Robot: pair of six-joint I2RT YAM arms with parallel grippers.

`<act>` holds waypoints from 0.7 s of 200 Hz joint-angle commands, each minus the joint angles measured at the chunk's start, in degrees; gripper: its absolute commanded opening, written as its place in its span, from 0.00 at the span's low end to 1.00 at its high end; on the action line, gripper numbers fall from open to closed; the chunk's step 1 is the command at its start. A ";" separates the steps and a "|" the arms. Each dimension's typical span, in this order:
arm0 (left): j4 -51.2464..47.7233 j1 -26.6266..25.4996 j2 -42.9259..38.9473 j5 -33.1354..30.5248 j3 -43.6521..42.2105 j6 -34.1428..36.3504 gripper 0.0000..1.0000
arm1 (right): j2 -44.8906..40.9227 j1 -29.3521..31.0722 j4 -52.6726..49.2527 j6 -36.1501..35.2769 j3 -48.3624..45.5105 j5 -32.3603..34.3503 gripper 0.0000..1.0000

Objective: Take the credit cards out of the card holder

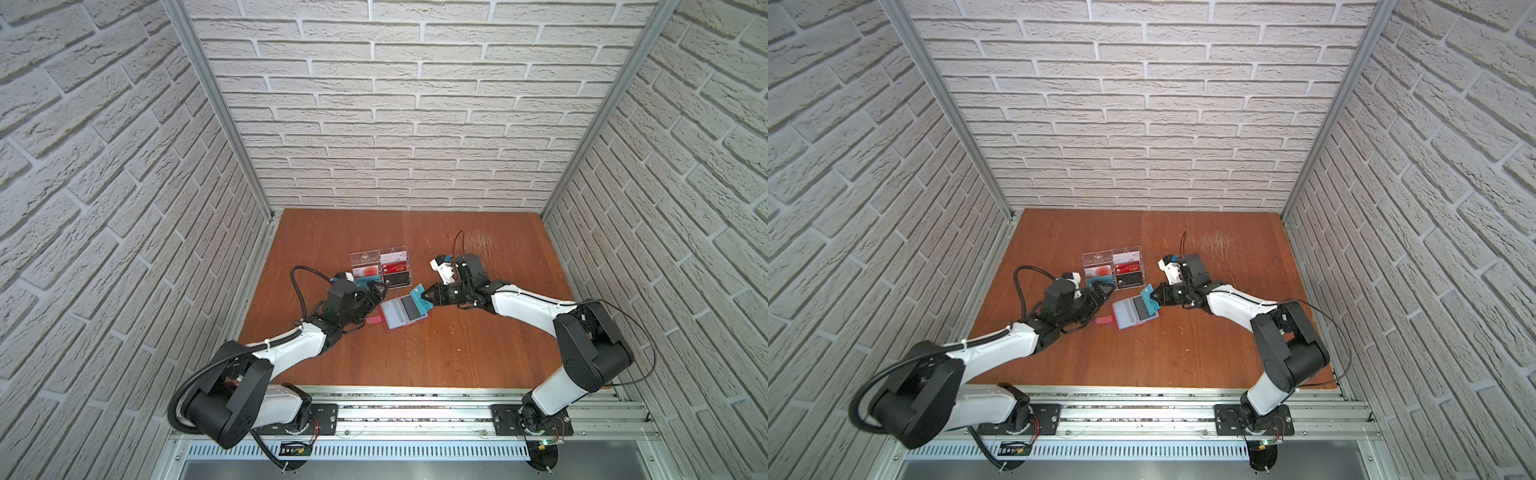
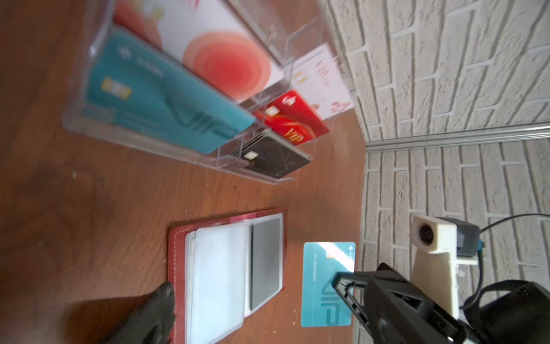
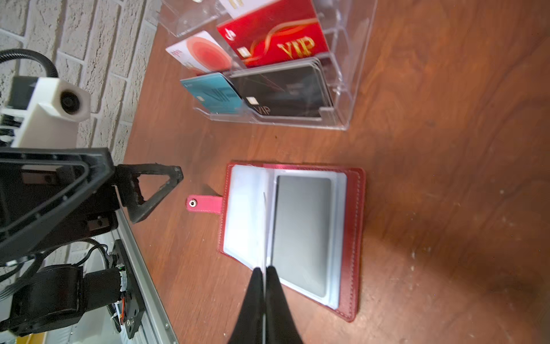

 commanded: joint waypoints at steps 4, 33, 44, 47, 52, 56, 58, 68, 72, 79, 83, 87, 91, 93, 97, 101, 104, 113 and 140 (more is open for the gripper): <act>-9.66 4.94 -6.00 3.29 1.97 4.28 0.98 | -2.06 3.16 -13.14 -8.35 8.41 6.32 0.06; -10.44 11.64 -8.66 6.52 1.13 2.93 0.98 | 2.55 5.40 -25.26 -17.66 22.61 9.21 0.06; -10.38 13.04 -8.43 7.47 1.05 2.43 0.98 | 5.28 6.15 -28.60 -21.41 27.36 11.16 0.06; -10.31 13.47 -8.40 7.55 0.92 2.24 0.98 | 5.95 6.32 -29.03 -22.32 28.22 11.57 0.06; -10.03 14.13 -8.40 7.72 0.72 1.76 0.98 | 6.90 6.66 -29.30 -23.77 29.45 12.16 0.06; -9.58 14.63 -8.35 8.07 0.43 1.29 0.98 | 7.59 6.93 -29.33 -25.10 30.22 12.52 0.06; -9.29 14.97 -8.28 8.29 0.25 1.06 0.98 | 7.86 7.09 -29.24 -25.82 30.61 12.64 0.06; -7.32 16.43 -7.98 9.35 -0.55 -0.35 0.98 | 9.60 7.63 -28.54 -29.72 31.78 12.60 0.06; -6.67 17.05 -7.80 9.81 -0.85 -0.94 0.98 | 10.25 8.01 -28.20 -31.83 32.16 12.15 0.06; -5.31 18.16 -7.39 10.43 -1.29 -1.79 0.98 | 11.39 8.66 -27.42 -35.55 32.64 11.53 0.06; -4.60 18.67 -7.12 10.69 -1.40 -2.07 0.98 | 12.00 9.02 -27.21 -37.31 32.99 11.42 0.06; -4.08 19.13 -6.81 10.96 -1.42 -2.35 0.98 | 12.57 9.45 -26.95 -38.93 33.35 11.80 0.06; -3.72 19.54 -6.47 11.25 -1.35 -2.52 0.98 | 13.15 9.91 -26.54 -40.31 33.61 12.34 0.05; -3.54 19.73 -6.29 11.32 -1.29 -2.55 0.98 | 13.36 10.01 -26.42 -40.85 33.75 12.51 0.05; -3.14 20.13 -5.86 11.55 -1.20 -2.73 0.98 | 13.89 10.35 -26.12 -42.12 34.18 12.66 0.06; -2.63 20.37 -5.44 11.58 -1.09 -2.94 0.98 | 14.46 10.60 -26.08 -43.31 34.62 12.36 0.05; -2.20 20.59 -5.09 11.73 -1.00 -3.13 0.98 | 14.84 10.66 -26.12 -44.23 35.00 11.97 0.06; -0.90 21.17 -3.89 12.07 -0.68 -3.91 0.98 | 15.84 11.04 -26.02 -46.67 35.95 11.15 0.05; 3.52 22.17 1.37 12.75 1.62 -5.71 0.98 | 17.60 11.92 -21.85 -52.79 36.40 9.91 0.05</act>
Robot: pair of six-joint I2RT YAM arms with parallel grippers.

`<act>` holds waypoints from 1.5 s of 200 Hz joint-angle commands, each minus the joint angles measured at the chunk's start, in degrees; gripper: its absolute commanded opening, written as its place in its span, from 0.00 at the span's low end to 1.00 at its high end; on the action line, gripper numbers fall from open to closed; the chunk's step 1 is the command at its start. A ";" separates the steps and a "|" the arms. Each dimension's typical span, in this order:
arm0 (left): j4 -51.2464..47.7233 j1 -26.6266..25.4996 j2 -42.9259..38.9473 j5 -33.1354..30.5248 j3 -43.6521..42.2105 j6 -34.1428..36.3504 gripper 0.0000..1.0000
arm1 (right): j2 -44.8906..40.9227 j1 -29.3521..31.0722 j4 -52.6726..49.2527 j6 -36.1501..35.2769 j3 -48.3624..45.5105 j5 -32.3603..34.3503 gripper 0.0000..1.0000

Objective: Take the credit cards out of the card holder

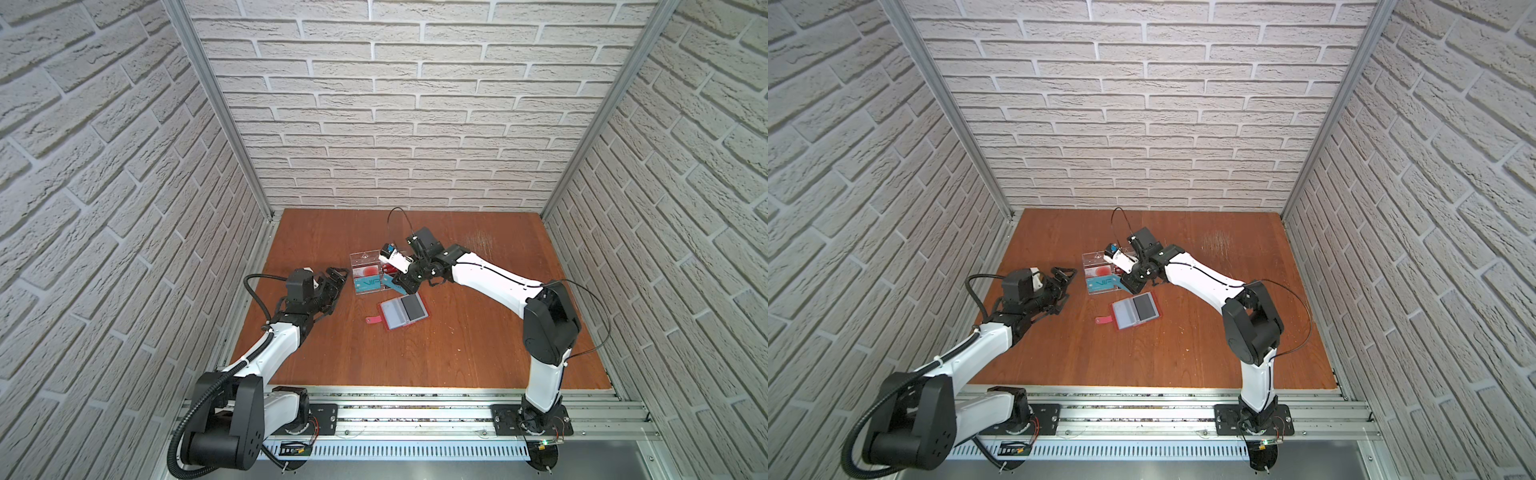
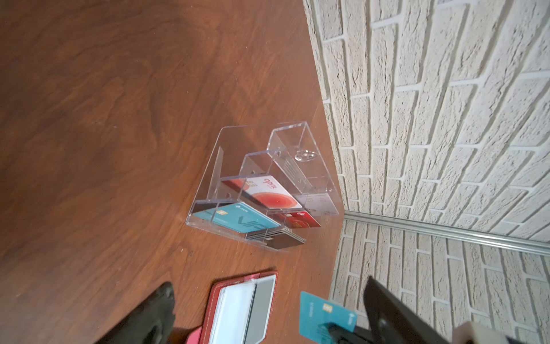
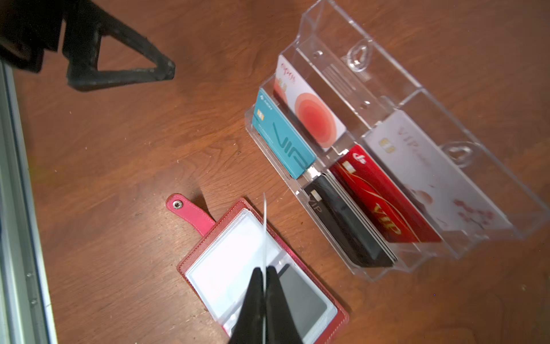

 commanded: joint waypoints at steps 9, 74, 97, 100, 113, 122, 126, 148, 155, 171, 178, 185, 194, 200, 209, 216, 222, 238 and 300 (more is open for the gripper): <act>8.36 1.05 5.68 2.05 3.06 -2.70 0.98 | 0.37 1.02 4.53 -11.55 2.29 -1.51 0.06; 13.58 2.19 18.53 3.74 13.23 -6.04 0.98 | 8.95 2.04 3.56 -22.25 10.66 -2.54 0.06; 14.15 3.05 22.44 4.90 16.66 -6.58 0.98 | 11.75 2.20 2.44 -24.63 14.48 -3.15 0.06; 14.13 3.14 22.85 5.01 17.06 -6.65 0.98 | 12.00 2.20 2.34 -24.80 14.83 -3.32 0.05; 14.04 3.71 24.45 5.15 18.64 -6.59 0.98 | 13.00 2.20 2.58 -25.29 15.84 -3.70 0.05; 14.04 3.86 25.59 5.50 19.77 -6.62 0.98 | 13.91 2.33 2.34 -25.77 16.64 -3.73 0.05; 14.12 3.87 26.00 5.69 20.21 -6.66 0.98 | 14.26 2.37 2.25 -25.91 16.97 -3.69 0.06; 15.19 3.87 28.54 6.63 21.97 -7.22 0.98 | 15.74 2.38 1.98 -26.80 18.07 -4.07 0.06; 15.73 3.87 29.25 6.67 22.24 -7.60 0.98 | 16.07 2.39 2.22 -26.90 18.31 -4.11 0.06; 16.55 3.79 30.67 7.10 22.89 -8.05 0.98 | 17.05 2.47 2.33 -26.86 19.17 -4.79 0.06; 16.88 3.66 31.19 7.34 23.10 -8.24 0.98 | 17.58 2.47 2.33 -26.82 19.58 -5.07 0.05; 17.46 3.54 31.64 7.48 23.14 -8.53 0.98 | 18.13 2.47 2.24 -26.75 20.04 -5.23 0.06; 18.34 3.36 32.27 7.64 23.11 -9.00 0.98 | 18.86 2.53 2.16 -26.88 20.54 -5.51 0.05; 18.72 3.24 32.60 7.74 22.97 -9.19 0.98 | 19.33 2.56 2.23 -26.99 20.86 -5.43 0.06; 19.33 3.00 33.00 7.75 22.74 -9.52 0.98 | 19.89 2.66 2.41 -27.16 21.12 -5.24 0.06; 19.80 2.91 33.33 7.85 22.62 -9.57 0.98 | 20.33 2.66 2.21 -27.33 21.49 -5.41 0.06; 20.01 2.82 33.54 8.03 22.77 -9.60 0.98 | 20.67 2.66 2.07 -27.51 21.82 -5.45 0.06; 20.19 2.52 34.52 8.44 23.29 -9.54 0.98 | 21.21 2.78 2.11 -27.61 22.40 -5.38 0.05; 20.81 2.29 35.94 8.63 24.25 -9.70 0.98 | 22.88 2.78 2.43 -28.13 23.44 -3.50 0.06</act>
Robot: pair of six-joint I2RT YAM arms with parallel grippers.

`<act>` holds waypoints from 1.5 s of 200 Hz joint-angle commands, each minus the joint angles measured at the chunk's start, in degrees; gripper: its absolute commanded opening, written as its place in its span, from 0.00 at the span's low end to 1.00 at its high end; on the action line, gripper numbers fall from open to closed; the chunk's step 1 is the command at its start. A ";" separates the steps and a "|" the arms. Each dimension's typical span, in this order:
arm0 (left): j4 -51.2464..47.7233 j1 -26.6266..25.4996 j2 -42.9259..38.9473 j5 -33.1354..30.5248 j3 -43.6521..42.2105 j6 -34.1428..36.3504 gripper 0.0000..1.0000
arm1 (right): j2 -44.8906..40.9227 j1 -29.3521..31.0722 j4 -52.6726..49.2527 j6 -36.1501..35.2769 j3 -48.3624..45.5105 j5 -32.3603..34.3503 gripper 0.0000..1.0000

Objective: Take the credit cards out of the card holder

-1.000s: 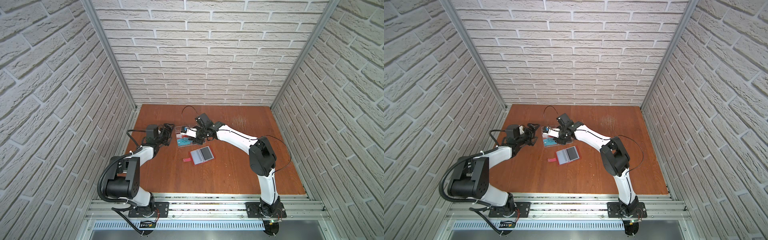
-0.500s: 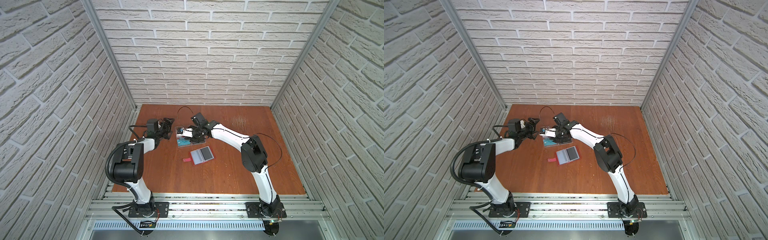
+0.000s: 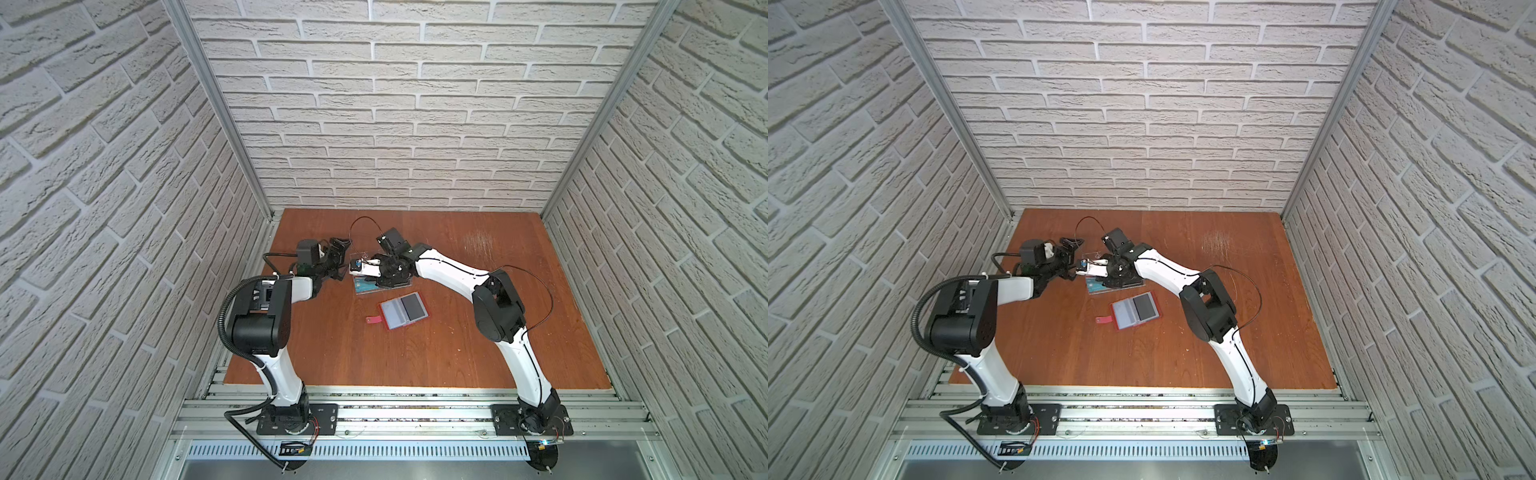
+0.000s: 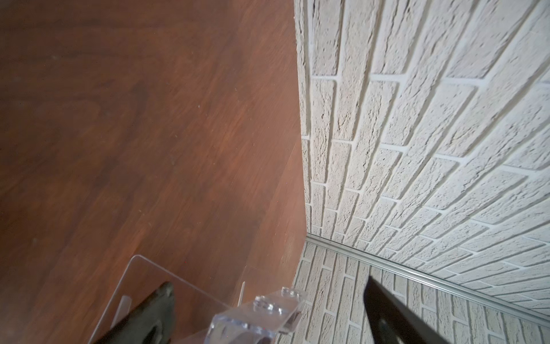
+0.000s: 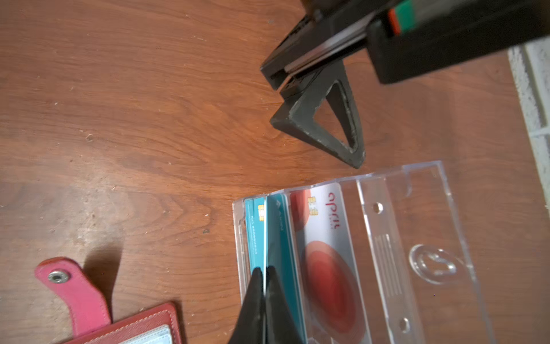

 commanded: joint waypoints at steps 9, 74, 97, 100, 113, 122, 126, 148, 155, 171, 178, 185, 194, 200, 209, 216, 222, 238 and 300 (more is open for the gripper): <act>3.83 -0.51 1.53 0.82 2.29 0.09 0.98 | 1.25 0.31 0.47 -0.61 1.32 0.39 0.06; 4.52 -1.06 3.36 0.69 3.71 -0.84 0.98 | 2.06 0.29 1.13 -1.75 1.14 1.98 0.06; 4.75 -1.06 3.79 0.78 3.88 -0.98 0.98 | 2.57 0.29 1.26 -2.17 1.64 2.08 0.06; 4.79 -1.06 3.85 0.74 3.88 -1.00 0.98 | 2.66 0.28 1.27 -2.19 1.73 2.08 0.05; 4.79 -1.06 4.08 0.74 4.08 -0.95 0.98 | 2.93 0.30 1.18 -2.28 2.01 2.16 0.05; 4.84 -1.06 4.31 0.75 4.18 -0.91 0.98 | 3.03 0.35 1.15 -2.28 2.19 2.05 0.05; 4.86 -1.06 4.39 0.78 4.23 -0.89 0.98 | 3.17 0.30 1.21 -2.24 2.22 2.01 0.05; 5.14 -1.02 5.00 0.77 4.50 -0.94 0.98 | 3.40 0.29 1.25 -1.46 2.66 2.00 0.06; 5.14 -1.06 5.10 0.74 4.58 -0.97 0.98 | 3.40 0.34 1.42 -1.19 2.57 2.05 0.07; 5.38 -1.10 5.53 0.66 4.59 -0.97 0.98 | 3.39 0.34 1.50 -1.05 2.58 1.80 0.08; 5.57 -1.15 5.63 0.66 4.59 -1.08 0.98 | 3.56 0.30 1.65 -0.85 2.65 1.78 0.09; 5.66 -1.14 5.71 0.69 4.50 -1.13 0.98 | 3.57 0.28 1.68 -0.79 2.70 1.75 0.11; 5.70 -1.15 5.80 0.70 4.50 -1.22 0.98 | 3.65 0.31 1.70 -0.79 2.68 1.80 0.12; 5.80 -1.15 5.76 0.65 4.41 -1.15 0.98 | 3.63 0.33 1.77 -0.79 2.65 1.94 0.13; 5.85 -1.17 5.75 0.65 4.33 -1.06 0.98 | 3.63 0.40 1.79 -0.79 2.78 2.10 0.14; 5.85 -1.14 5.76 0.67 4.24 -1.07 0.98 | 3.63 0.37 1.72 -0.79 2.75 2.18 0.15; 5.93 -1.15 5.79 0.66 4.23 -1.08 0.98 | 3.57 0.37 1.70 -0.79 2.80 2.17 0.16; 6.05 -1.19 5.89 0.59 4.08 -1.14 0.98 | 3.27 0.37 1.70 -0.54 2.77 2.12 0.16; 5.93 -1.06 5.89 0.56 4.15 -0.87 0.98 | 1.75 0.37 3.27 1.12 2.26 2.65 0.18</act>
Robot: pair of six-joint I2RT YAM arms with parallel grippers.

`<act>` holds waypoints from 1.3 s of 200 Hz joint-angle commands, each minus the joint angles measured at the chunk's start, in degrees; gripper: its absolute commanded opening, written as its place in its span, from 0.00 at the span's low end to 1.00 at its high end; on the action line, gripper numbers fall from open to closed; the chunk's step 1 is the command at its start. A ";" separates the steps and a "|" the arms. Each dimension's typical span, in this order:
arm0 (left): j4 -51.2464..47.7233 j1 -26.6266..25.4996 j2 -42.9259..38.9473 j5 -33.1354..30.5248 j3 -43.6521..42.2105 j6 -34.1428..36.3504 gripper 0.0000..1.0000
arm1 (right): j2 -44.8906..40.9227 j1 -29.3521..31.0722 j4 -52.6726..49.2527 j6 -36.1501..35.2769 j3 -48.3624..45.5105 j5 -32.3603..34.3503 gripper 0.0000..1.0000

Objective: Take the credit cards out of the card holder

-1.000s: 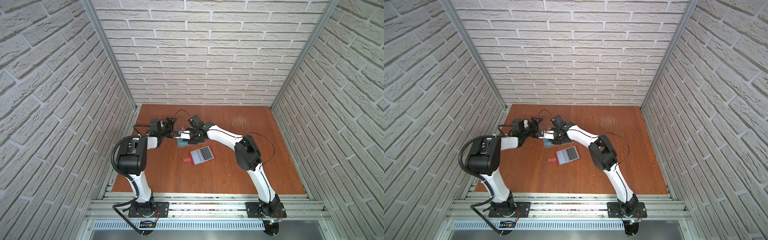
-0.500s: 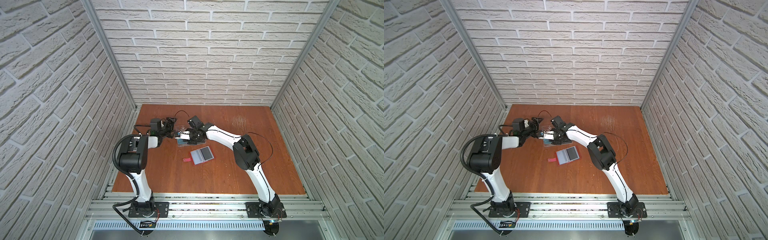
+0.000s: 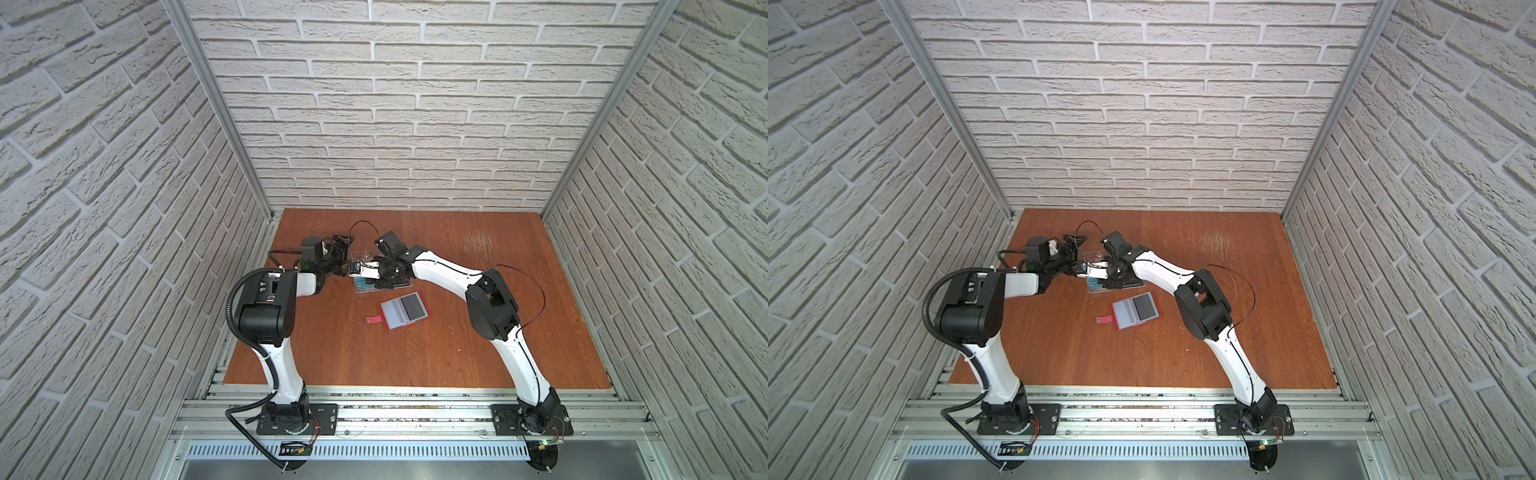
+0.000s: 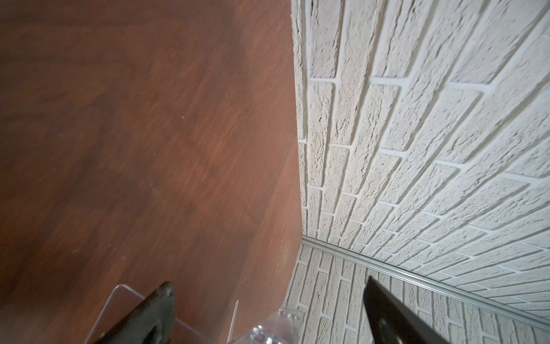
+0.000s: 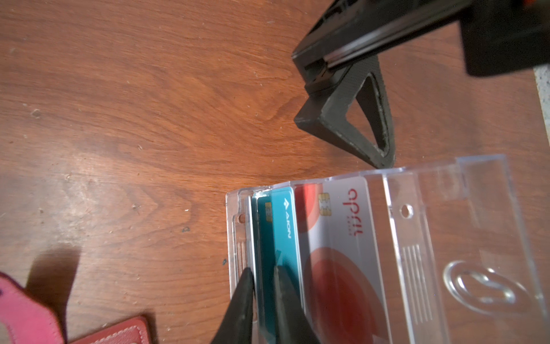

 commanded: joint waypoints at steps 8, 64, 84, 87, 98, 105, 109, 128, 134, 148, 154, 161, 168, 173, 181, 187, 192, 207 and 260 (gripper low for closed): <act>2.90 -0.25 0.59 0.63 0.72 0.67 0.98 | -1.71 0.35 2.73 1.77 0.83 0.12 0.18; 1.93 0.01 -0.63 0.62 0.67 1.64 0.98 | -4.22 0.39 6.56 2.70 -2.07 1.25 0.20; 1.89 0.02 -0.90 0.54 0.41 1.84 0.98 | -4.94 0.38 7.04 3.13 -2.43 1.34 0.20; 1.92 -0.01 -0.91 0.54 0.34 1.80 0.98 | -5.00 0.38 7.02 3.21 -2.54 1.25 0.20; 2.01 0.00 -1.08 0.58 0.15 1.83 0.98 | -5.69 0.35 7.63 3.39 -3.16 1.38 0.21; 2.01 -0.03 -1.20 0.62 -0.06 1.84 0.98 | -6.06 0.28 8.18 3.48 -3.64 1.55 0.21; 2.08 0.01 -1.28 0.54 -0.16 1.84 0.98 | -6.30 0.35 8.49 3.54 -4.04 1.60 0.21; 2.01 0.10 -1.59 0.54 -0.62 2.18 0.98 | -7.39 0.36 9.64 3.88 -5.08 1.85 0.22; 2.01 0.10 -1.66 0.54 -0.73 2.17 0.98 | -7.55 0.31 9.94 4.08 -5.35 1.90 0.22; 2.24 0.12 -1.78 0.54 -1.13 2.17 0.98 | -8.33 0.33 10.43 4.58 -6.01 2.09 0.23; 2.36 0.10 -1.89 0.51 -1.32 2.23 0.98 | -8.74 0.31 10.93 5.05 -6.43 2.09 0.24; 2.35 0.10 -2.08 0.47 -1.50 2.22 0.98 | -9.38 0.28 11.80 5.63 -7.23 2.25 0.25; 2.37 0.19 -2.22 0.45 -1.69 2.29 0.98 | -10.06 0.31 12.80 6.09 -8.32 2.55 0.27; 2.30 0.19 -2.31 0.45 -1.81 2.50 0.98 | -10.53 0.35 13.58 6.49 -9.09 2.84 0.29; 2.32 0.27 -2.57 0.45 -2.12 2.68 0.98 | -11.42 0.39 14.85 7.29 -10.44 3.65 0.33; 2.37 0.34 -2.72 0.46 -2.38 2.88 0.98 | -12.15 0.35 15.93 8.05 -11.63 4.24 0.37; 2.35 0.40 -2.89 0.38 -2.61 3.03 0.98 | -12.80 0.41 16.93 8.74 -12.71 4.67 0.41; 2.37 0.62 -3.32 0.39 -3.22 3.53 0.98 | -14.73 0.39 20.36 10.67 -16.28 6.57 0.55; 0.78 0.97 -7.41 -0.16 -5.73 5.44 0.98 | -18.45 1.30 28.23 17.44 -24.75 15.63 0.99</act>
